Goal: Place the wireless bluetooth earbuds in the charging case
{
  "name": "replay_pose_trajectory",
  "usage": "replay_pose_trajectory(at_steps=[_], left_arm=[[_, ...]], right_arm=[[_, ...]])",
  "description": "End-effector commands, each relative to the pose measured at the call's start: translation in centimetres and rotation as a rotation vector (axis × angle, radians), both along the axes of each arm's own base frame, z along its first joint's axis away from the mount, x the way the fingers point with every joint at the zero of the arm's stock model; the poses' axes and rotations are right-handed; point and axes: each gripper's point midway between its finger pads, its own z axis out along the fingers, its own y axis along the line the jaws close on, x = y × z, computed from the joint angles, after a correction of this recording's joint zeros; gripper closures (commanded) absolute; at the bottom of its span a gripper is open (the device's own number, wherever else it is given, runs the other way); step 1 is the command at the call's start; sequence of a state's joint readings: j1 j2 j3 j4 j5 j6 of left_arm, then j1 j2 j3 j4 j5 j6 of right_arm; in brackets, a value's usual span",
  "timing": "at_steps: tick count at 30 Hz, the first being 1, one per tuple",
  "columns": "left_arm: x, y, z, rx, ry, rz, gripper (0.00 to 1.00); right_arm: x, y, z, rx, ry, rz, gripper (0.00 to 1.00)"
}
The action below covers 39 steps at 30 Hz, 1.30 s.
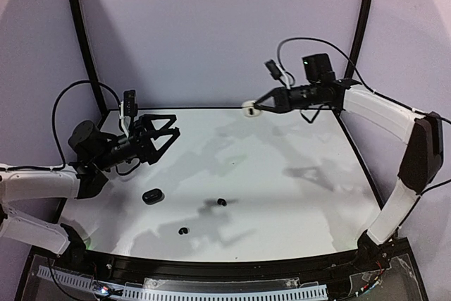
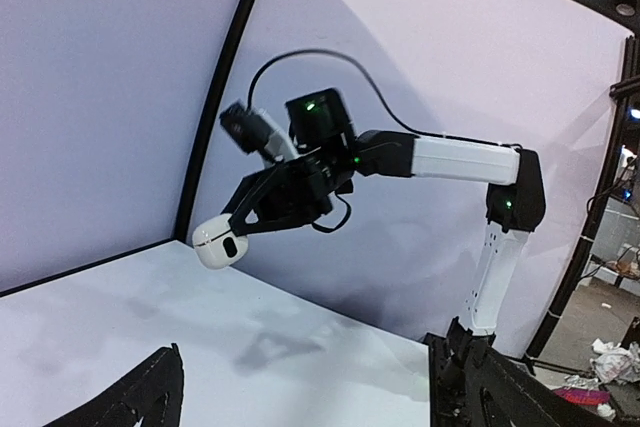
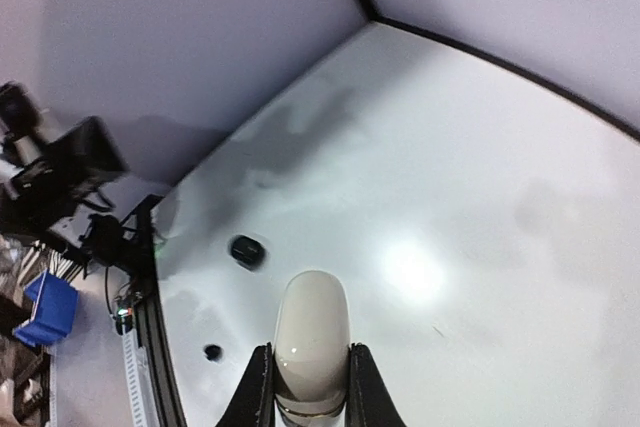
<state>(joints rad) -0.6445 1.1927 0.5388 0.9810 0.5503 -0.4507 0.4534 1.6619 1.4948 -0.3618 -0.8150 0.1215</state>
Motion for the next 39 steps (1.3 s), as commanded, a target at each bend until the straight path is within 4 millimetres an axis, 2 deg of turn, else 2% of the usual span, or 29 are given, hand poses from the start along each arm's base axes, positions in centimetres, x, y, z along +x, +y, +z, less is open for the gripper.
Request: replay_pose_trajectory(at_steps=[1, 2, 3, 7, 10, 13, 19, 24, 28, 33, 37, 39], left_arm=[[0.0, 0.3, -0.7, 0.043, -0.020, 0.035, 0.01], [-0.1, 0.4, -0.7, 0.045, -0.020, 0.035, 0.01], [-0.1, 0.4, -0.7, 0.047, -0.021, 0.034, 0.01], [-0.1, 0.4, -1.0, 0.057, -0.013, 0.033, 0.01], [-0.2, 0.3, -1.0, 0.061, -0.014, 0.030, 0.01], [-0.3, 0.3, -0.9, 0.063, -0.025, 0.026, 0.01], [-0.4, 0.3, -1.2, 0.070, -0.028, 0.022, 0.01], [-0.3, 0.2, -1.4, 0.073, -0.021, 0.023, 0.01], [-0.4, 0.3, -1.5, 0.077, -0.023, 0.024, 0.01], [-0.4, 0.2, -1.6, 0.080, -0.028, 0.024, 0.01], [-0.3, 0.2, -1.7, 0.079, -0.024, 0.024, 0.01], [-0.3, 0.2, -1.7, 0.078, -0.024, 0.024, 0.01]], right_arm=[[2.7, -5.7, -6.3, -0.057, 0.151, -0.032, 1.00], [3.4, -6.6, -7.0, -0.061, 0.160, -0.042, 1.00], [4.6, -8.4, -8.4, -0.065, 0.194, -0.069, 1.00], [7.1, -11.4, -12.5, -0.062, 0.293, -0.098, 1.00], [8.2, -12.5, -15.7, -0.068, 0.372, -0.117, 1.00], [9.1, -13.1, -17.9, -0.057, 0.429, -0.119, 1.00], [10.8, -14.0, -20.3, -0.040, 0.485, -0.135, 1.00], [11.1, -15.8, -23.6, -0.032, 0.573, -0.175, 1.00], [10.7, -16.2, -25.2, -0.046, 0.613, -0.189, 0.96], [11.3, -16.6, -25.7, -0.075, 0.616, -0.213, 0.91], [12.6, -17.3, -25.8, -0.133, 0.608, -0.260, 0.79], [12.8, -17.6, -26.1, -0.165, 0.614, -0.279, 0.76]])
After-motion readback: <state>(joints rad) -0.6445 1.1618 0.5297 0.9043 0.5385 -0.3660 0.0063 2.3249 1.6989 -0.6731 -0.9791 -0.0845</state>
